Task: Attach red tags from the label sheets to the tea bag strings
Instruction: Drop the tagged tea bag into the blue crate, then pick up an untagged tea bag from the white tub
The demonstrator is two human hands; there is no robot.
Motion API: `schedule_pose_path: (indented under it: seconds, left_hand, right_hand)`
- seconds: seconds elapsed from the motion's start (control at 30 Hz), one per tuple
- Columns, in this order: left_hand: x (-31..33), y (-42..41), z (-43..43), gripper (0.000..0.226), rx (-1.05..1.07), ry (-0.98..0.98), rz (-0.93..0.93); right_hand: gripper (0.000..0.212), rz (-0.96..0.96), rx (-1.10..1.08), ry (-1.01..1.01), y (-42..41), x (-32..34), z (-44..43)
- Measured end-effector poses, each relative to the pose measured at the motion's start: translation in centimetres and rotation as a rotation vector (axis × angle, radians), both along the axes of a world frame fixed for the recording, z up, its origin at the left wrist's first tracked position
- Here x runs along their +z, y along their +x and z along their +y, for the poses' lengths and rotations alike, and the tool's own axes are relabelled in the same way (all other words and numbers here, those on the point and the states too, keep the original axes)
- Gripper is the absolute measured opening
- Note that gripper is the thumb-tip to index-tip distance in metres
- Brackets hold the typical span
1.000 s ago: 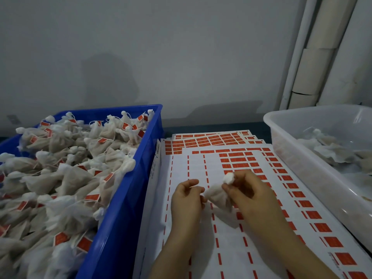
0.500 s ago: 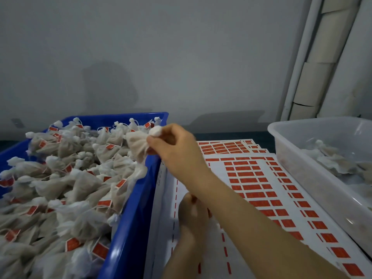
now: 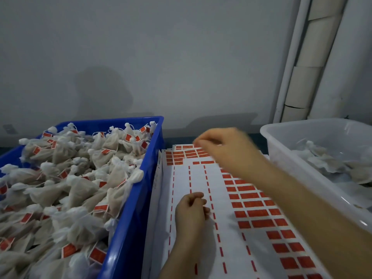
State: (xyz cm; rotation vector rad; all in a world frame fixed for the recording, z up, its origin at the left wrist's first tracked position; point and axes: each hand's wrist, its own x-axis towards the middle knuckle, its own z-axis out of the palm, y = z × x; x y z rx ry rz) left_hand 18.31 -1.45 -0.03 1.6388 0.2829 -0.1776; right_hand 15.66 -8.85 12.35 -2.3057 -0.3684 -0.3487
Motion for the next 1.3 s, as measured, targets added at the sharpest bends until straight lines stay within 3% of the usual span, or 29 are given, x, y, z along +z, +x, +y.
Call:
schedule_pose_path:
  seconds: [0.03,0.17,0.23,0.33,0.4,0.5,0.6,0.7,0.83,0.97,1.1,1.2,1.3]
  left_hand:
    - [-1.7,-2.1,2.1,0.017,0.153,-0.095,-0.031]
    - [-1.4,-3.6,1.4,0.017,0.175,-0.005,-0.119]
    - [-1.5,-3.6,1.1,0.015,0.165,-0.056,-0.123]
    - [-1.6,-3.4,1.6,0.014,0.174,-0.028,-0.128]
    - [-1.3,-3.8,1.4,0.014,0.167,-0.024,-0.135]
    - [-1.2,-3.8,1.5,0.014,0.159,-0.021,-0.129]
    - [-1.2,-3.9,1.6,0.013,0.153,-0.009,-0.127]
    - [-1.2,-4.0,1.6,0.014,0.138,0.012,-0.141]
    - [-1.1,-3.9,1.6,0.014,0.133,0.027,-0.143]
    - [-1.1,-3.9,1.6,0.013,0.135,0.031,-0.14]
    - [-1.2,-3.9,1.5,0.014,0.131,0.035,-0.145]
    - [-1.2,-3.9,1.5,0.014,0.129,0.041,-0.146]
    - [-1.2,-3.9,1.5,0.014,0.128,0.037,-0.143]
  right_hand:
    - [0.009,0.001,-0.057,-0.027,-0.3,0.5,-2.6]
    - [0.009,0.051,-0.328,-0.275,-1.4,0.8,-14.6]
    - [0.007,0.222,-0.46,-0.423,-1.6,-0.4,-21.3]
    - [0.032,0.607,-0.529,-0.669,-1.2,-4.7,-30.7]
    - [0.045,0.725,-0.496,-0.788,-0.6,-9.0,-35.6]
    - [0.043,0.838,-0.549,-0.783,-0.7,-13.3,-37.7]
    - [0.05,0.898,-0.511,-0.663,-1.4,-12.9,-35.2]
    - [0.063,0.807,-0.539,-0.64,-2.0,-10.9,-32.7]
    - [0.092,0.468,-0.561,-0.891,-1.5,-10.3,-31.5]
    - [0.07,0.705,-0.392,-0.763,-1.4,-11.1,-30.3]
    - [0.072,0.608,-0.446,-0.836,-0.8,-11.3,-30.5]
    - [0.056,0.644,-0.416,-0.923,-1.1,-11.2,-31.2]
    - [0.056,0.591,-0.427,-1.007,-1.5,-11.0,-31.0]
